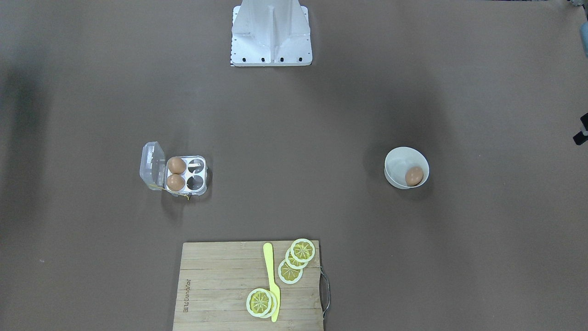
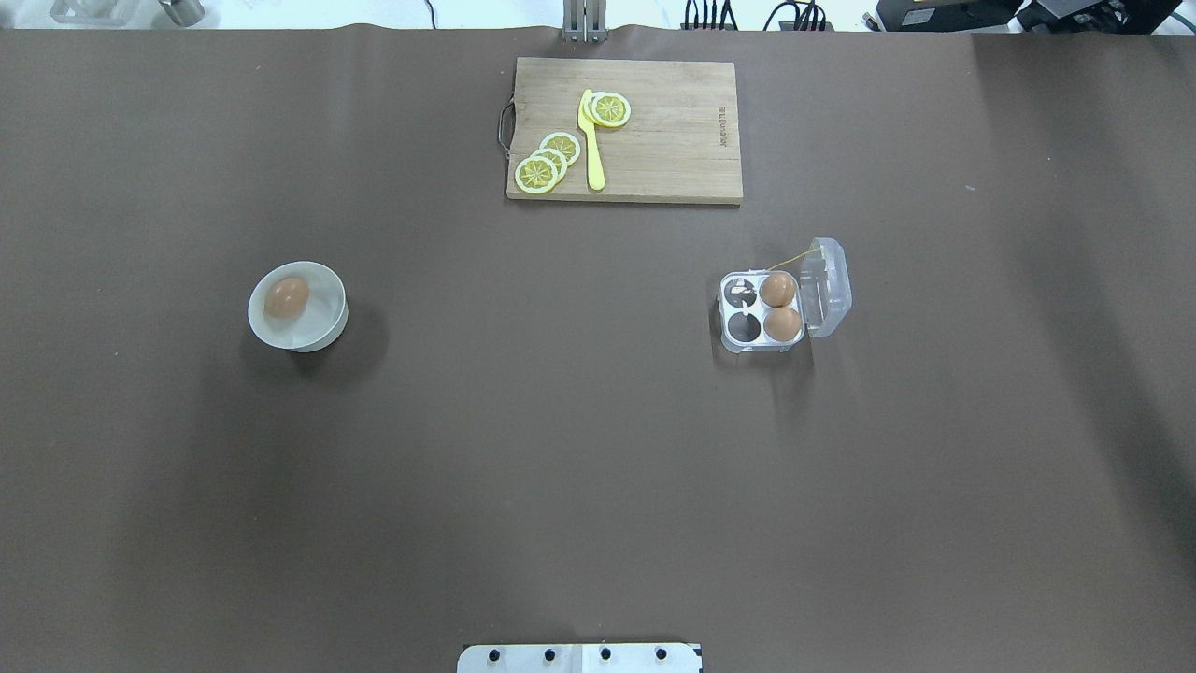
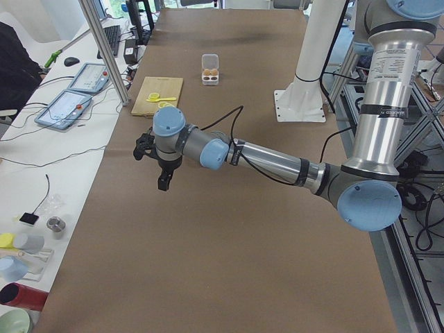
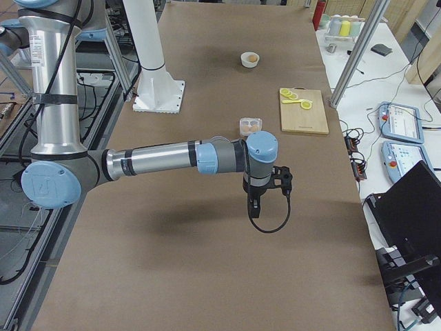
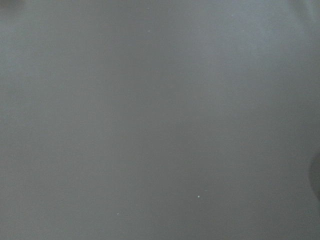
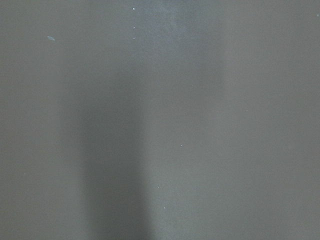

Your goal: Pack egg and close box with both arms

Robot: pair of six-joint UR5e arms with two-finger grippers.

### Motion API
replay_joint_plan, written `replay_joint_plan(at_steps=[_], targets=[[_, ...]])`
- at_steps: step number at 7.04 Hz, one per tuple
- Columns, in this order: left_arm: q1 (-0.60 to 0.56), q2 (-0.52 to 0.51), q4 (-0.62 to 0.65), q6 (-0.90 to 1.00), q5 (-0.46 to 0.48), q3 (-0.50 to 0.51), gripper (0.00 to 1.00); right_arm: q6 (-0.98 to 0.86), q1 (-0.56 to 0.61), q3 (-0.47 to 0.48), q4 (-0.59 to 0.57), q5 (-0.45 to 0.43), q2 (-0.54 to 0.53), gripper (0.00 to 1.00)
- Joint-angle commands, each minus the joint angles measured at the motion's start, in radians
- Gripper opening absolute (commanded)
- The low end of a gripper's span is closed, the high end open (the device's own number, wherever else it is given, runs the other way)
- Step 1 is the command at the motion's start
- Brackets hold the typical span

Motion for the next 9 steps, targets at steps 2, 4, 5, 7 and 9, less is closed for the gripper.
replay_joint_plan(at_steps=[2,4,5,7,9], targets=[[0.251,-0.124,0.004,-0.502,0.014,-0.097,0.97,0.002,-0.024,-0.001,0.003,0.022,0.008,1.00],[0.456,-0.134,0.003,-0.678,0.226,-0.143,0.97,0.036,-0.052,-0.009,0.006,0.028,0.018,1.00],[0.493,-0.146,-0.005,-0.735,0.292,-0.137,0.97,0.036,-0.054,-0.021,0.007,0.034,0.018,1.00],[0.581,-0.152,-0.011,-0.745,0.406,-0.107,0.93,0.039,-0.060,-0.021,0.007,0.043,0.018,1.00],[0.609,-0.174,-0.060,-0.725,0.419,-0.039,0.89,0.045,-0.067,-0.020,0.007,0.048,0.027,1.00]])
